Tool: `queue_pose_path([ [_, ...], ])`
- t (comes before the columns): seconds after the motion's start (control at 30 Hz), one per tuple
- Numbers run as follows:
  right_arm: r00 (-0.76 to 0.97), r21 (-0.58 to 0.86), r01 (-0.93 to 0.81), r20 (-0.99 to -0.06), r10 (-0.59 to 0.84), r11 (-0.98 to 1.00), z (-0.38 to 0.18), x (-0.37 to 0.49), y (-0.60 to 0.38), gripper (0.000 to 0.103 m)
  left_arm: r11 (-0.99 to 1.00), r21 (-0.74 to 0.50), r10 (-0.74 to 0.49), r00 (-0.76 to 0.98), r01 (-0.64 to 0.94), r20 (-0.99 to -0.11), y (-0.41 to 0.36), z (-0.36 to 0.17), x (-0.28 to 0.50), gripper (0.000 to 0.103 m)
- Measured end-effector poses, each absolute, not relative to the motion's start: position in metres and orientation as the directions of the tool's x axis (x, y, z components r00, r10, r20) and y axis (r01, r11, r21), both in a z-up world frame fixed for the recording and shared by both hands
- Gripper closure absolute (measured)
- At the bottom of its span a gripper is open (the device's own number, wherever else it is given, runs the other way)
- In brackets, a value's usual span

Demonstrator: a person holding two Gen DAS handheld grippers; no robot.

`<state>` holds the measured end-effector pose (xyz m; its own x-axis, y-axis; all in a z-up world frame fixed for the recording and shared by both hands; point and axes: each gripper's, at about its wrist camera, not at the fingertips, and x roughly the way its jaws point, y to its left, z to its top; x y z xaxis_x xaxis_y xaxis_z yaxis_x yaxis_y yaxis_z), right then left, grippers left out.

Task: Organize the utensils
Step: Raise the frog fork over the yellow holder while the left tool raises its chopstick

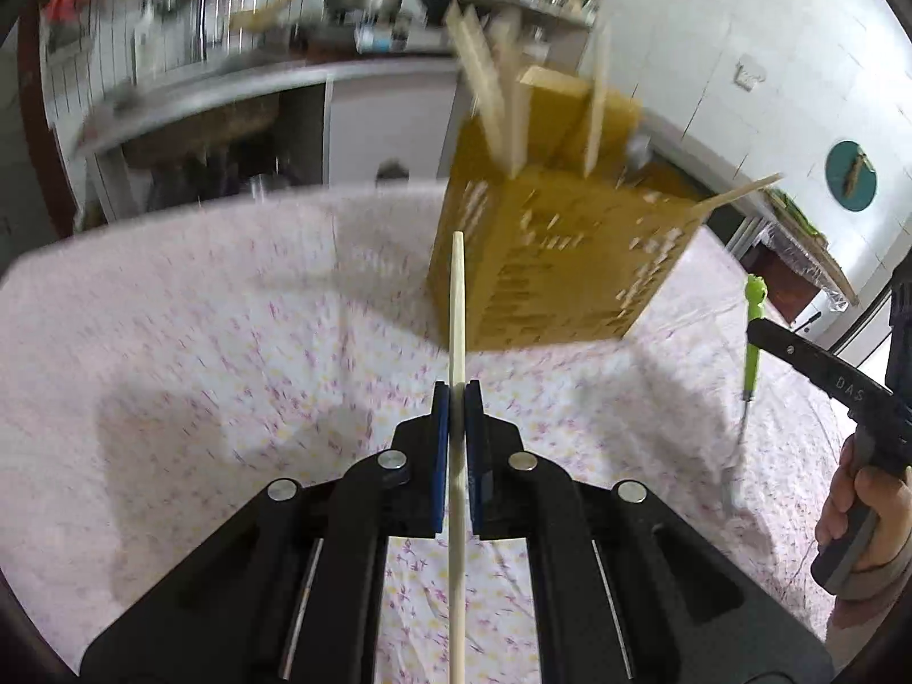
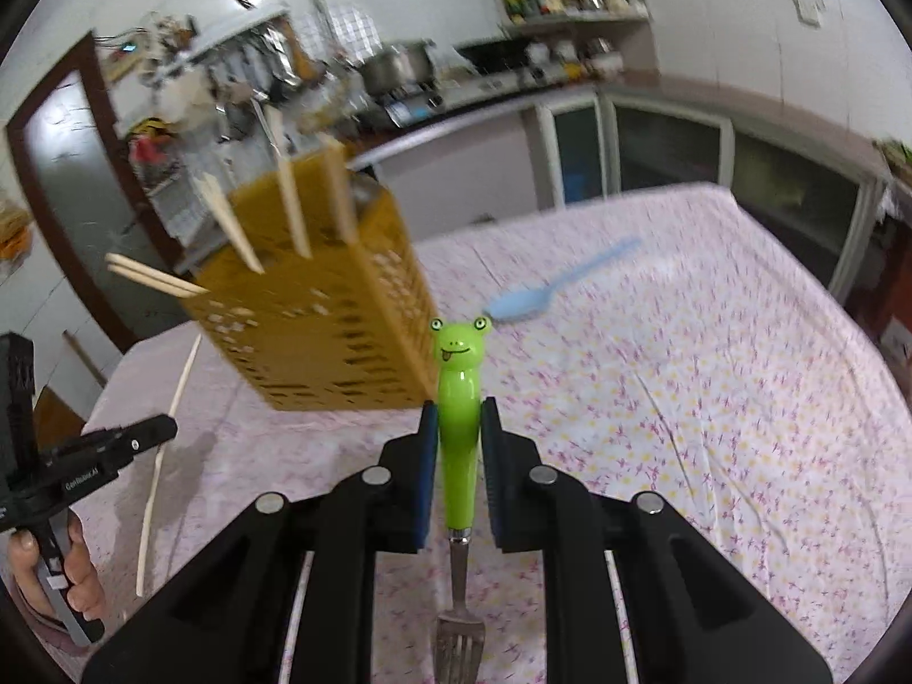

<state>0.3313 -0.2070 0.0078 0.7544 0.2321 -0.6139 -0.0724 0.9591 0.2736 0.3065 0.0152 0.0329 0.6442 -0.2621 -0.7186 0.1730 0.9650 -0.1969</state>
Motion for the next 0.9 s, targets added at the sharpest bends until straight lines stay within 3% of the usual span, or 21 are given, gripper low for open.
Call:
queue_pose_path([
  [0.2,0.822,0.221,-0.127,-0.522,0.228,0.967,0.042,0.311,-0.193,0.088,0.962,-0.159,-0.272,0.745,0.221,-0.609,-0.003,0.086,0.281,0.099],
  [0.57,0.889,0.209,-0.190,-0.378,0.258,0.959,0.097,0.296,-0.186,0.088,0.930,-0.242,-0.360,0.809,0.276,-0.464,-0.004,0.135,0.286,0.099],
  [0.9,0.919,0.177,-0.215,-0.297,0.260,0.960,0.149,0.306,-0.183,0.088,0.905,-0.297,-0.409,0.815,0.305,-0.411,-0.010,0.145,0.319,0.099],
])
